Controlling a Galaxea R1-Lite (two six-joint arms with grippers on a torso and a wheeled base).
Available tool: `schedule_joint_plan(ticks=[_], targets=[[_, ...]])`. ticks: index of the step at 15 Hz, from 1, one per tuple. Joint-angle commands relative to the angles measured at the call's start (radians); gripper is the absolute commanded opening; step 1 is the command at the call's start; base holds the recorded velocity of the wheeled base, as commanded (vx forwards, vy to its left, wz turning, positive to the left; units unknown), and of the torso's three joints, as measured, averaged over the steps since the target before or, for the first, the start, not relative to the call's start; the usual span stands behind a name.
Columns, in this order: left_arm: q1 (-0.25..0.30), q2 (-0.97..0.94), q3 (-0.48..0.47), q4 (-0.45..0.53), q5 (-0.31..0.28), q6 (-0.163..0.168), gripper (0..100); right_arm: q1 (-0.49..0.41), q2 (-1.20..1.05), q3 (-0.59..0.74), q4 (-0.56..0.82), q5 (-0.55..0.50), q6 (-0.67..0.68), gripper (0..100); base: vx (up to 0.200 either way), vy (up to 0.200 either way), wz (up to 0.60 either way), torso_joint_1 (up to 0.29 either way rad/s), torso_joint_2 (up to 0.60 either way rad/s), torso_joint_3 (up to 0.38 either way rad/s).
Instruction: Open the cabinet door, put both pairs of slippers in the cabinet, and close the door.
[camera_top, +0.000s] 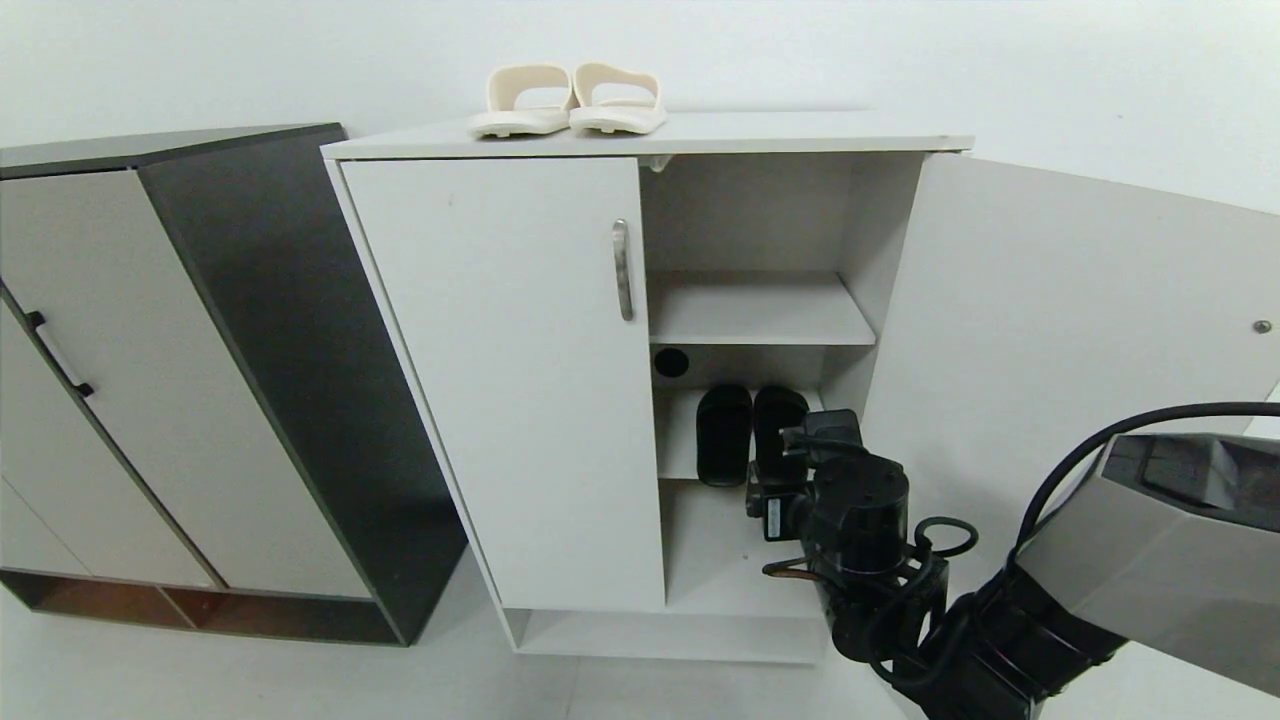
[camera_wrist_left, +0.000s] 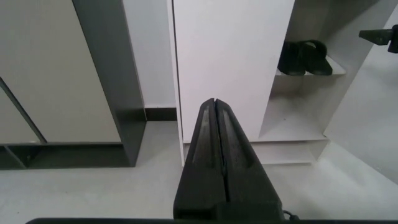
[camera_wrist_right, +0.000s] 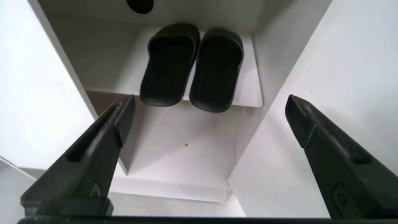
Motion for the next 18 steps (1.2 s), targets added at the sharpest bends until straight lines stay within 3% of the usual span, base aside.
schedule_joint_plan(ticks=[1, 18], targets=[[0.0, 0.002, 0.0, 0.0, 0.0, -0.001, 0, -0.001, 0.003, 0.006, -0.001, 0.0, -0.003, 100, 0.0, 0.0, 0.0, 0.0, 0.0, 0.0], [0.0, 0.002, 0.0, 0.0, 0.0, -0.001, 0, -0.022, 0.025, 0.029, -0.046, 0.006, -0.033, 100, 0.0, 0.176, 0.0, 0.004, 0.0, 0.001]])
